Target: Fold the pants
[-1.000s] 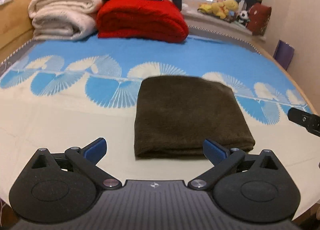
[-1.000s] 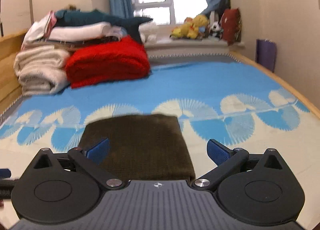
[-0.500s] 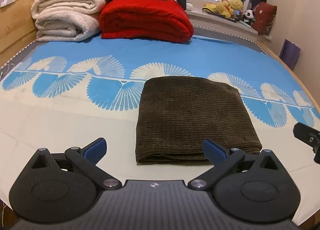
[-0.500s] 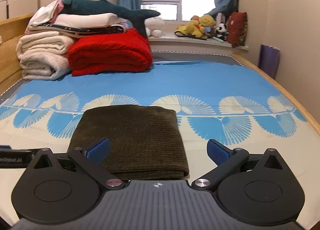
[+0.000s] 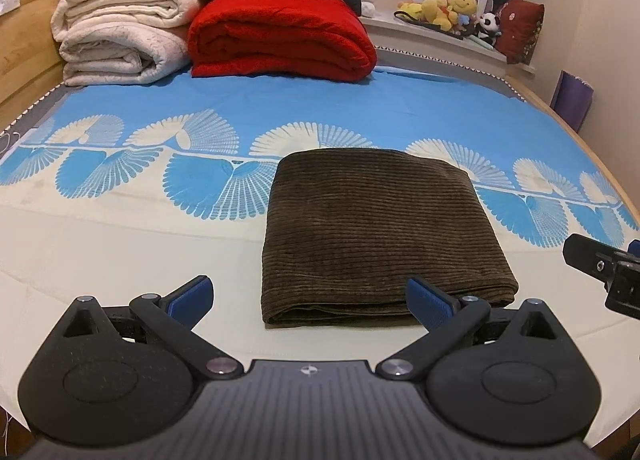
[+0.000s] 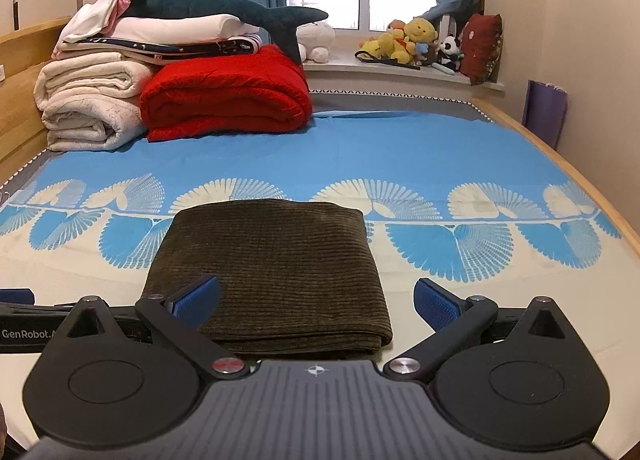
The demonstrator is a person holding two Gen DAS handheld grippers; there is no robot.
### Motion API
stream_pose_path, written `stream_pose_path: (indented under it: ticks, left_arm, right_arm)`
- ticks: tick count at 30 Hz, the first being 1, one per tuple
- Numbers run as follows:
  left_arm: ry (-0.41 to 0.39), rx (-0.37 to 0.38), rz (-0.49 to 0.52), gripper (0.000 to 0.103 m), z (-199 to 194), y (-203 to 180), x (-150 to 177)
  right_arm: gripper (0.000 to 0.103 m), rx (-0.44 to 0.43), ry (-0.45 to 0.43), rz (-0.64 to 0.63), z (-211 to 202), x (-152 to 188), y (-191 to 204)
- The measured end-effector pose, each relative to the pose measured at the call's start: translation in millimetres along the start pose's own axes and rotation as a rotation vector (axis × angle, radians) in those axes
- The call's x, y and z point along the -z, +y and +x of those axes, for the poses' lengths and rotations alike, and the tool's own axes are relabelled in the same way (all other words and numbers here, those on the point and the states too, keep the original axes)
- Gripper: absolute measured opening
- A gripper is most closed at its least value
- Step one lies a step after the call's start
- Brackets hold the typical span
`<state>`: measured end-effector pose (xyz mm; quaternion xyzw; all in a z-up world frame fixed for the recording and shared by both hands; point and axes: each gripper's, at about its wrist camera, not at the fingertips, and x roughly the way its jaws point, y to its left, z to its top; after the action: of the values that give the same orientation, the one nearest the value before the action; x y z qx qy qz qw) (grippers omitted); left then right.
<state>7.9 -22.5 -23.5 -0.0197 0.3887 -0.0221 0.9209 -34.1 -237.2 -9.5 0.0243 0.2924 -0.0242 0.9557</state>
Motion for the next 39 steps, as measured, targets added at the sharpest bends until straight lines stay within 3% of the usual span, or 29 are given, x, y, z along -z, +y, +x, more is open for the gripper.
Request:
stream_pose_path:
  ticks: [39]
  left_arm:
    - [0.011, 0.021, 0.023, 0.103, 2, -2, 4]
  right_arm:
    - [0.102, -0.009, 0.008, -0.053, 1, 3, 10]
